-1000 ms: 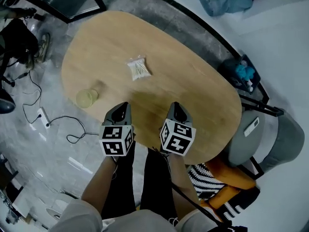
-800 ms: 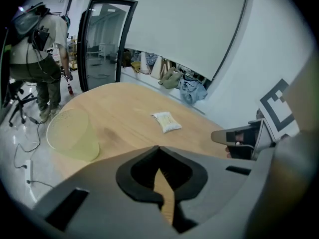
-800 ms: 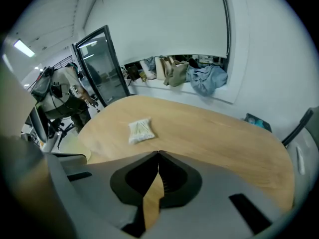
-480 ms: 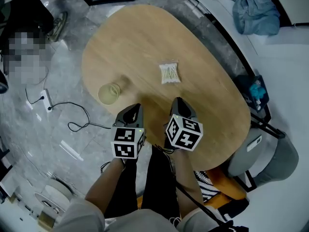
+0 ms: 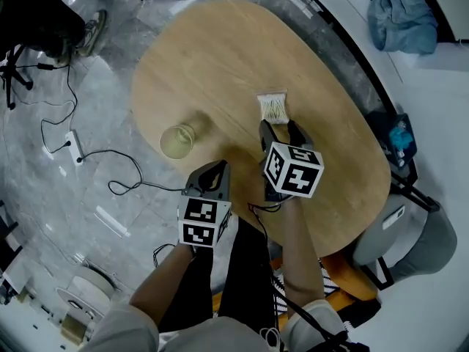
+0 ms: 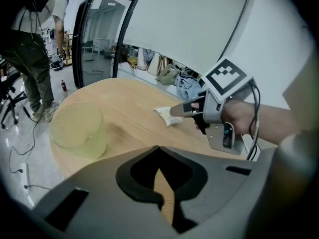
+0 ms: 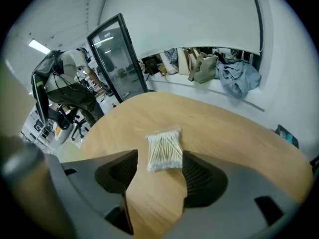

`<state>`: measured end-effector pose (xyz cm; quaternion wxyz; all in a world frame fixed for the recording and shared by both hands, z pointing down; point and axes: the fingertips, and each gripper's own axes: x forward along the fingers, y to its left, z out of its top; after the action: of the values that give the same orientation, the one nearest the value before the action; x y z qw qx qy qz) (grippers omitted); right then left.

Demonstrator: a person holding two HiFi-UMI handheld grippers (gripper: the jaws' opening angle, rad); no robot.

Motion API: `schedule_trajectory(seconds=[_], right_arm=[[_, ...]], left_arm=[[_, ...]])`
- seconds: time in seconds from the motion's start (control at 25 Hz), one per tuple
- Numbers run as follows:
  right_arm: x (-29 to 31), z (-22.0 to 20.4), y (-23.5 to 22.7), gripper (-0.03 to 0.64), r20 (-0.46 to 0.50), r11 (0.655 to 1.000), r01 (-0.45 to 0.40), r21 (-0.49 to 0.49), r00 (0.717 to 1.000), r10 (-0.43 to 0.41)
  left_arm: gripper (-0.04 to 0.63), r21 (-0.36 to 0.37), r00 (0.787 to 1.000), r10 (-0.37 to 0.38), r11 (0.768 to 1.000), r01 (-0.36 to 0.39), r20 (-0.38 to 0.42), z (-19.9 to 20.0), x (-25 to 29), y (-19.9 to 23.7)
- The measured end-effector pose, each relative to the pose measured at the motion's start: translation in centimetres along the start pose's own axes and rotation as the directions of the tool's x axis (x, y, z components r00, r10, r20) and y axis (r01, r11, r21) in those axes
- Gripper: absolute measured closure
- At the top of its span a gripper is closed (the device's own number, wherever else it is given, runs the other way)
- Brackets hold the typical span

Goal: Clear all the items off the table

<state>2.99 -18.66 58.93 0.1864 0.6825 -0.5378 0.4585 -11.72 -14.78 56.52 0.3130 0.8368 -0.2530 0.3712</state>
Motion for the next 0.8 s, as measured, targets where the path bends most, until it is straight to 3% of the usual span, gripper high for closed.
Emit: schedule_trajectory(seconds=[0.2, 0.6, 0.8], right_arm=[[2.7, 1.0, 0.5, 0.31, -0.044, 0.994, 0.011, -0.113, 0.999, -0.016], [6.0, 0.2, -0.6, 0.307, -0.173, 0.975, 0.065, -0.213, 0.98, -0.103], [6.1, 0.2, -0.8, 0.33, -0.17, 0.971, 0.09, -0.22, 0.977, -0.129]], left_arm=[[0.593, 0.066, 1.0, -0.01, 0.998, 0.01, 0.004, 0.2, -0.3, 0.3], [0.593, 0.03, 0.999, -0.034, 0.999, 0.035, -0.008, 0.1, 0.1, 1.1], [0.592, 0.037, 0.999, -0.044, 0.998, 0.045, -0.023, -0.1, 0.4, 0.7]])
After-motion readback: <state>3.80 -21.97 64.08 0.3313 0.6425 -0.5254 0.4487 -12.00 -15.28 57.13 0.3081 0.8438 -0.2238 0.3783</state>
